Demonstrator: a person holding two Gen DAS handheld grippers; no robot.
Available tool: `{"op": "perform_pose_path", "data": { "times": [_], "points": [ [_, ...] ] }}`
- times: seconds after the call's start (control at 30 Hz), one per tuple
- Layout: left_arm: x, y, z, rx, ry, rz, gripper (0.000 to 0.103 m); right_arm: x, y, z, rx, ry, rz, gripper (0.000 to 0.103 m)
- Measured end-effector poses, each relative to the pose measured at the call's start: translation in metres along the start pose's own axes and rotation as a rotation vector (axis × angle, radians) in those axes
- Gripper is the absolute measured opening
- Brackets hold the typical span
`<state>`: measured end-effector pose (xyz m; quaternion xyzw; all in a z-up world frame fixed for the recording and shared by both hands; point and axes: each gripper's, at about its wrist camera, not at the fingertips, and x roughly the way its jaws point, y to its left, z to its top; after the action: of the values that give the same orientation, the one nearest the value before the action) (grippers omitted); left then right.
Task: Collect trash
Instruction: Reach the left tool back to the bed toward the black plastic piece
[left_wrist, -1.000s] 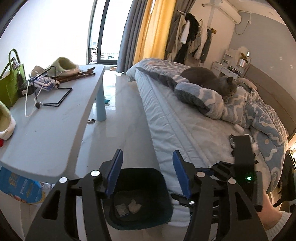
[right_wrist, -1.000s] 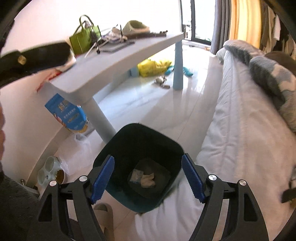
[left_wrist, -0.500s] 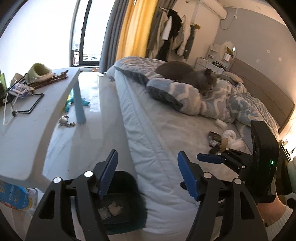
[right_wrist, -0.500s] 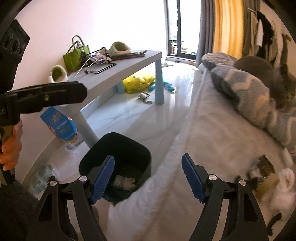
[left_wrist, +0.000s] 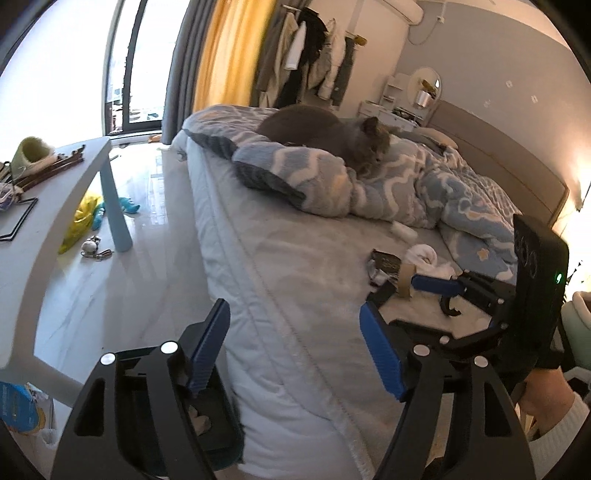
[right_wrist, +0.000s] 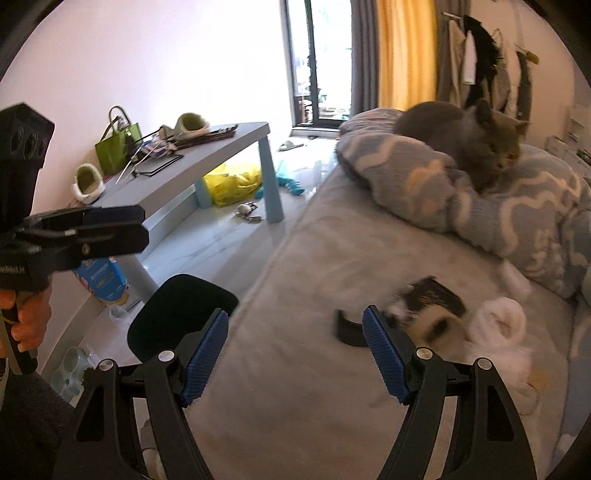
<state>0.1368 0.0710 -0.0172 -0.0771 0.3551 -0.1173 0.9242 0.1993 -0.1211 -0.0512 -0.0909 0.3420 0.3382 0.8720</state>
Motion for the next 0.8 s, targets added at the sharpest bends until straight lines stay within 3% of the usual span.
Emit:
{"op": "perform_pose_path", "data": {
  "times": [0.33, 0.8],
  "points": [
    [0.033, -0.036, -0.004, 0.038, 0.040, -0.060, 0.077, -0.025, -0.048, -0.026, 0.033, 0.004, -0.068, 0.076],
    [0.078, -0.081, -0.011, 0.122, 0.101, -0.098, 0.077, -0.049, -0.103, -0.063, 0.115, 0.002, -0.075, 0.076]
  ]
}}
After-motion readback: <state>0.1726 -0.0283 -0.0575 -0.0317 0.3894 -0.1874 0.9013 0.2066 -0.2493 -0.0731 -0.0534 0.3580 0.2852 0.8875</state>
